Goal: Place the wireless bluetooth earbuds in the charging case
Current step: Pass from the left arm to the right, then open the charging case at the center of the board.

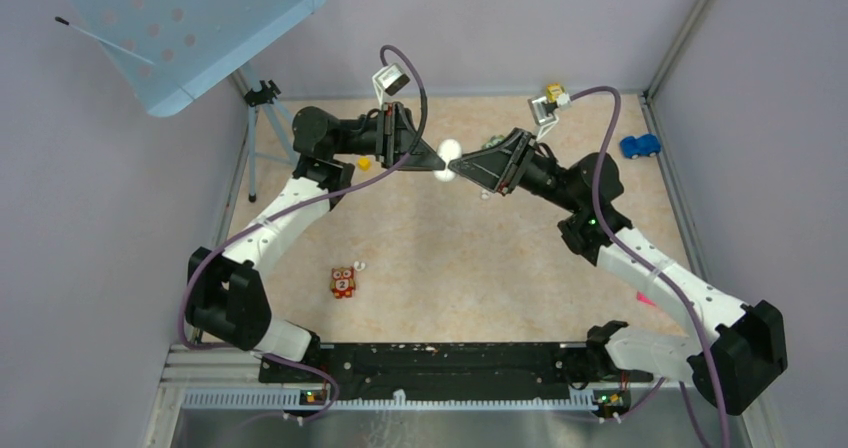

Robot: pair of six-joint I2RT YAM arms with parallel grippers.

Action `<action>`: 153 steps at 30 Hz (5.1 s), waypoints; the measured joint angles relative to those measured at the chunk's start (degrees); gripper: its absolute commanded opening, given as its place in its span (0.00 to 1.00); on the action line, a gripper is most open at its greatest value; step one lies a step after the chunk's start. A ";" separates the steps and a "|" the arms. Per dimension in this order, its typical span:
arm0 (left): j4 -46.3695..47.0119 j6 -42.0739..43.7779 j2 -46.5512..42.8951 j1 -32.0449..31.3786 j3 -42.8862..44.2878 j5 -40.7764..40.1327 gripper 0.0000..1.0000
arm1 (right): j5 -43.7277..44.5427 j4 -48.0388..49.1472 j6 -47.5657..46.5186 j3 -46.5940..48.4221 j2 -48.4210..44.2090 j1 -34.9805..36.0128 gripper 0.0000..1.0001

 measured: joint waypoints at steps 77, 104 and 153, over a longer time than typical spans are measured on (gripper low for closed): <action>-11.74 17.27 -10.40 -0.59 -26.38 -9.84 0.75 | -3.10 -14.75 -3.10 -10.03 -7.98 -5.27 0.00; 14.34 -0.98 -4.55 -5.38 -26.29 -16.06 0.50 | -6.10 -4.20 2.12 -10.71 -4.37 -5.27 0.00; 13.70 -1.57 -4.96 -5.01 -25.03 -17.16 0.00 | -4.02 -1.03 5.88 -17.40 -9.05 -8.24 0.55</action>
